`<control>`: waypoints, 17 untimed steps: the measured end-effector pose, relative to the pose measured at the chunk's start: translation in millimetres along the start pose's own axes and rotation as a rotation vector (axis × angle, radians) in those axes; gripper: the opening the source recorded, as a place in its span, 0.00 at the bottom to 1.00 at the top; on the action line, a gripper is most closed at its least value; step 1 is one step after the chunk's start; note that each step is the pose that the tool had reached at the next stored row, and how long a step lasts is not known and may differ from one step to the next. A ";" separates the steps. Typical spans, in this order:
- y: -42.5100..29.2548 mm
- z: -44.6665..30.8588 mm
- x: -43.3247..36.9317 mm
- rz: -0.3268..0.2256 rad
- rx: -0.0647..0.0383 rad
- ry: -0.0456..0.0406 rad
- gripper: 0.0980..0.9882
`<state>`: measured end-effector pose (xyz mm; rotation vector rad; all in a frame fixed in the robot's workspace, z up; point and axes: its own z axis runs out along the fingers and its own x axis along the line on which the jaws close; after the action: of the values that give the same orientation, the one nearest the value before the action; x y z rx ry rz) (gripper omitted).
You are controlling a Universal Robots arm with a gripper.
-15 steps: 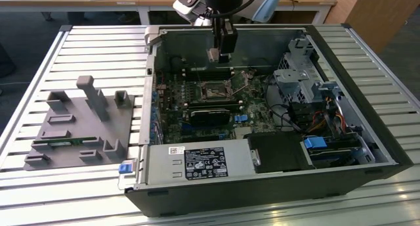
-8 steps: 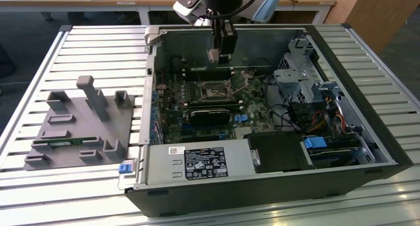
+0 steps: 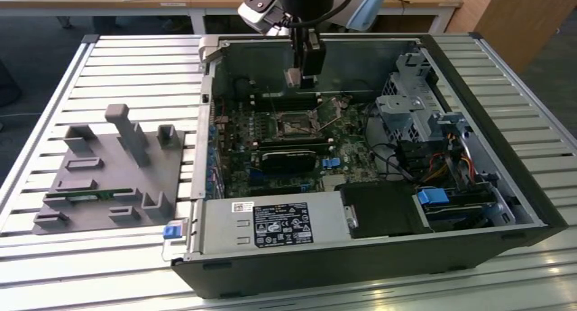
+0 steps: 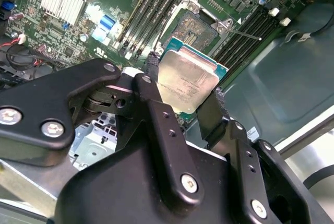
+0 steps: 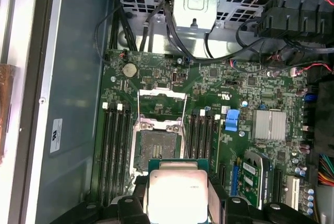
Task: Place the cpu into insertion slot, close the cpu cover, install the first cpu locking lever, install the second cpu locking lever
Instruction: 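Place the cpu into insertion slot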
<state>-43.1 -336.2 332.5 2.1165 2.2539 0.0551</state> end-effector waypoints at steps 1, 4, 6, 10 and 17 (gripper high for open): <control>0.0 0.3 0.0 0.000 0.000 -0.0001 0.50; -0.1 1.9 0.0 0.000 0.000 0.0000 0.50; -0.2 3.2 0.0 0.000 0.000 -0.0001 0.50; -0.3 4.8 0.1 0.000 0.000 -0.0002 0.50; -0.3 5.7 0.1 0.000 0.000 -0.0001 0.50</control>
<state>-43.1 -336.2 326.8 2.1165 2.2539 0.0549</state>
